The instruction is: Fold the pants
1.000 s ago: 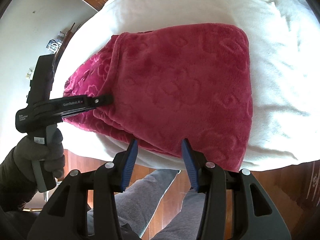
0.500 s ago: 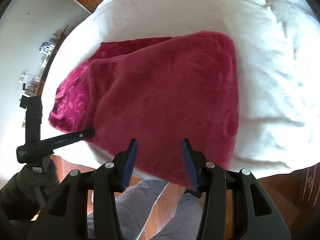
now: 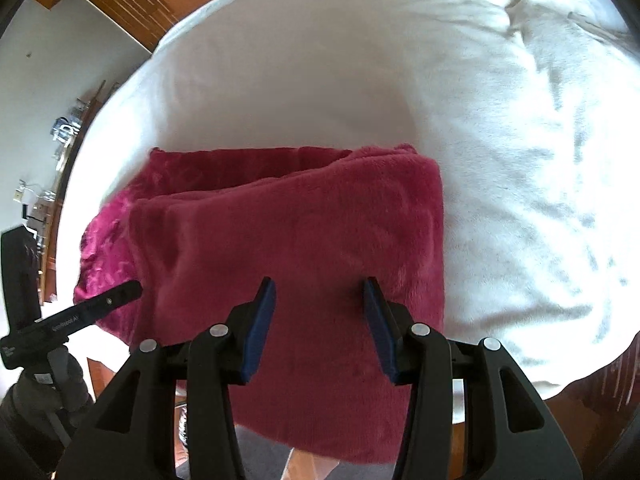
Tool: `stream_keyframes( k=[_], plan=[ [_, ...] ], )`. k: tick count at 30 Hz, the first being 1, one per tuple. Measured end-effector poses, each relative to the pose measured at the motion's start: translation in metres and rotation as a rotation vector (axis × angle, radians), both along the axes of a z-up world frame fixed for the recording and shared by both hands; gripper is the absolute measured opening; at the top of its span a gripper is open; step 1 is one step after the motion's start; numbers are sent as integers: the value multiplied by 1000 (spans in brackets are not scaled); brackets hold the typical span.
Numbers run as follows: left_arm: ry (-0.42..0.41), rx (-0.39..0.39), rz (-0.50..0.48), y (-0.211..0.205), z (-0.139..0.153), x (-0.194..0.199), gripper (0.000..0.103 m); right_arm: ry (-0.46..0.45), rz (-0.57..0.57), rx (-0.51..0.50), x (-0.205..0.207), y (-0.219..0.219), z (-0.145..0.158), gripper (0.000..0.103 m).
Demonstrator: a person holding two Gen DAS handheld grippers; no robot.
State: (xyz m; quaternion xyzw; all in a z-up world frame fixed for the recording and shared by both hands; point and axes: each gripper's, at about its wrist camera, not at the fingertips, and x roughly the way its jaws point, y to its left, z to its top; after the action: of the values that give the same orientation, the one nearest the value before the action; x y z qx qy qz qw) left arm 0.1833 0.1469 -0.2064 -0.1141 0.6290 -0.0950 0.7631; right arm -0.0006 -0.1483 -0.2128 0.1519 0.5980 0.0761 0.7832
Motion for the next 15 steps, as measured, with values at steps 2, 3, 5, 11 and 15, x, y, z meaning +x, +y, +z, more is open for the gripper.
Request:
stream_keyframes(
  k=[2,3,5,11,15],
  plan=[
    [8,11,-13,-15,-6,15,54,24,-3,-19,8,2,-12,47],
    [16,24,-24,-20,-12,22,54,33,-4,-24,10,2,-16,47],
    [32,44,-41,-25,-21,27,54,49,-7,-35,16,3,-25,48],
    [46,64,-86,-37,-38,38,62,67,-17,-31,26,5,-33,51],
    [51,52,-100,-40,-39,42,62,28,-49,3,25,-2,-11,51]
  ],
)
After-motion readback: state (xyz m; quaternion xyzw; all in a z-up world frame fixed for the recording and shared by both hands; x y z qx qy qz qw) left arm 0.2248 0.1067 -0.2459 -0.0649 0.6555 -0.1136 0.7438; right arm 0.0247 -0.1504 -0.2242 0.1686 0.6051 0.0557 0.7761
